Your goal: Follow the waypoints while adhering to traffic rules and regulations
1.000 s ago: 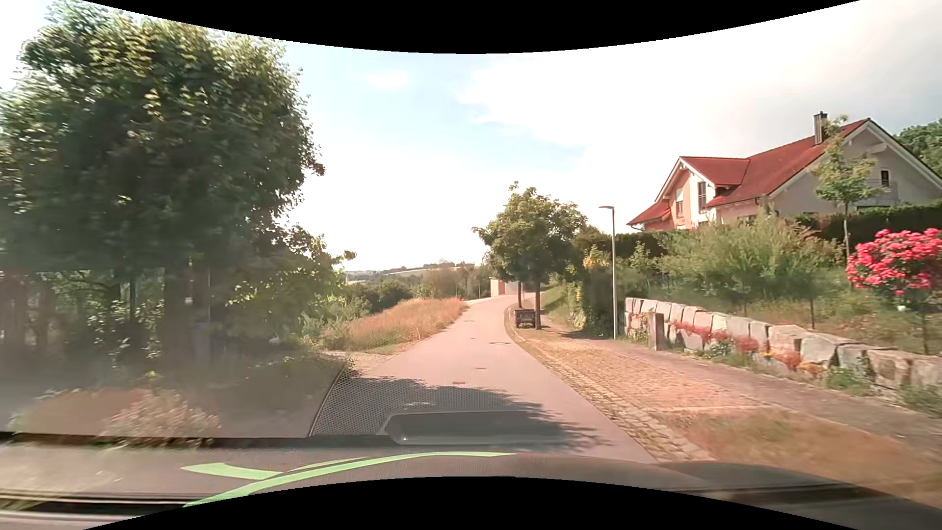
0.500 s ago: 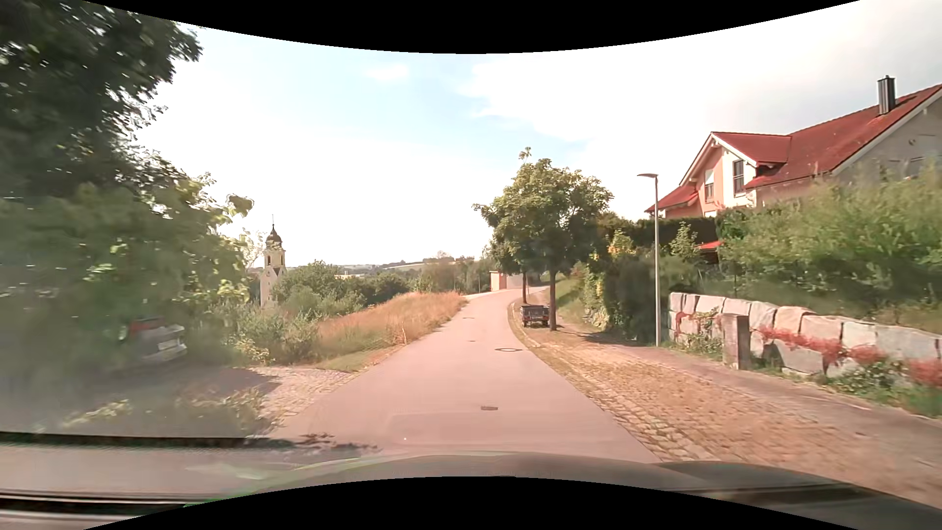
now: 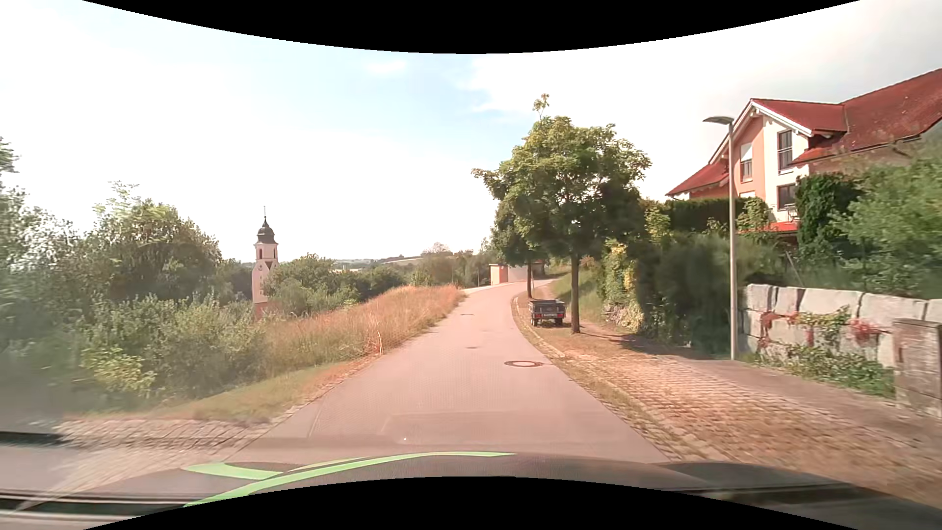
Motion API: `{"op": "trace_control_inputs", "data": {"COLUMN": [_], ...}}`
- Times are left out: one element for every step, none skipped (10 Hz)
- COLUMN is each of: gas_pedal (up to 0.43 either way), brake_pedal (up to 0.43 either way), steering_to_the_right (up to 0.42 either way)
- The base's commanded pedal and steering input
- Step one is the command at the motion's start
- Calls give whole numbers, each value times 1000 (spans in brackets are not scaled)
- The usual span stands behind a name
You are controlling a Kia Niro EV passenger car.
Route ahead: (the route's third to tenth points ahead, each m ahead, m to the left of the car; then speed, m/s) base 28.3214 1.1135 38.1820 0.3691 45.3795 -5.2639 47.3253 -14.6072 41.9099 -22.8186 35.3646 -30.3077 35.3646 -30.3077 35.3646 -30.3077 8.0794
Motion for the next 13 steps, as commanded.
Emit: {"op": "trace_control_inputs", "data": {"gas_pedal": [0,0,0,0,0,0,0,0,0,0,0,0,0], "brake_pedal": [24,12,6,6,6,6,6,6,6,6,6,6,6], "steering_to_the_right": [6,8,9,10,11,11,10,11,11,11,10,10,11]}}
